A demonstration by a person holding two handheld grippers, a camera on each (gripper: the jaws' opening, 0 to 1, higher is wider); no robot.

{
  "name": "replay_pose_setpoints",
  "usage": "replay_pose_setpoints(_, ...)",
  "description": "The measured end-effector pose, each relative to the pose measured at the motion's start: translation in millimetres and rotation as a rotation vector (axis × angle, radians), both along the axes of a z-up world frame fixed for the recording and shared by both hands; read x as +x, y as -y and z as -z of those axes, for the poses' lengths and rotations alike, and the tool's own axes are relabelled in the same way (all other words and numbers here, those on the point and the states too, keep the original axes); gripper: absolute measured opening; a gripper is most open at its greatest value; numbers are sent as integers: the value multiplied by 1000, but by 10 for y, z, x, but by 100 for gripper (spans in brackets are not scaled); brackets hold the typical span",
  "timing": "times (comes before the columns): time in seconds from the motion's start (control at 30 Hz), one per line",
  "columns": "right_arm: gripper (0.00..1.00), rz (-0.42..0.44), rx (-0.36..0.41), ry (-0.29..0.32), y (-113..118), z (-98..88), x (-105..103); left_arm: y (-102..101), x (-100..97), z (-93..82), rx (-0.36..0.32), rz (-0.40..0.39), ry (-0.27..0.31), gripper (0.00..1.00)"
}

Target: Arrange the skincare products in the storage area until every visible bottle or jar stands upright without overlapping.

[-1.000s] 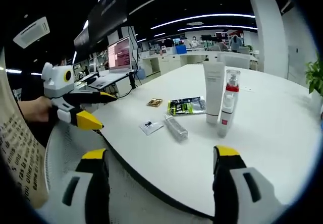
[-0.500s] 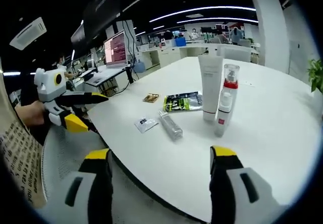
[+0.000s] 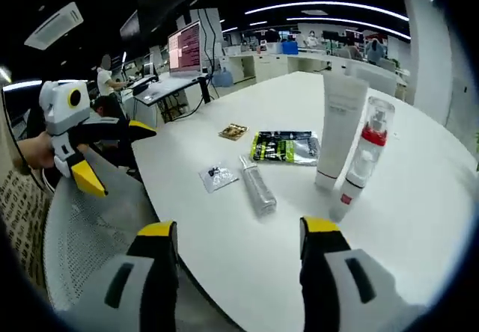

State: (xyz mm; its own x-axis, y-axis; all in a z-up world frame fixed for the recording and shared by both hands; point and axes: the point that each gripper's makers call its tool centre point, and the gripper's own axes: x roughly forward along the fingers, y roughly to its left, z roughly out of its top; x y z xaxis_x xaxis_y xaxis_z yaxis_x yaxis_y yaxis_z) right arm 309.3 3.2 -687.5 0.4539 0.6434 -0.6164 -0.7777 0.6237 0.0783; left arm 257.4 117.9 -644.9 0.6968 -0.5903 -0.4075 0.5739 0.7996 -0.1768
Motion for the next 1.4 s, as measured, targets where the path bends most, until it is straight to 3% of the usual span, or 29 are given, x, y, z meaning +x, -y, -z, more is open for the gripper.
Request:
replay_pose_setpoints(0.17, 55, -59, -28, -42, -142, 99, 123, 7, 1, 41, -5, 5, -27, 81)
replay_pose_setpoints(0.33, 51, -132, -87, -33, -292, 195, 257, 37, -21, 73, -3, 26, -44, 81)
replay_pose_setpoints(0.5, 38, -179, -120, -57, -447, 278, 335, 0, -6, 119, -3, 20, -59, 81)
replay_pose_setpoints(0.63, 43, -212, -141, -45, -517, 347, 421, -31, 8, 154, -10, 13, -74, 80)
replay_pose_setpoints(1.0, 40, -251, -199, -43, -649, 616, 689, -40, 5, 190, -6, 1, -97, 79)
replay_pose_setpoints(1.1, 38, -220, -169, -87, -697, 691, 690, -41, 4, 195, -2, -7, -105, 79)
replay_pose_setpoints(1.4, 28, -246, -259, -60, -680, 870, 752, -60, 9, 222, 8, -28, -126, 77)
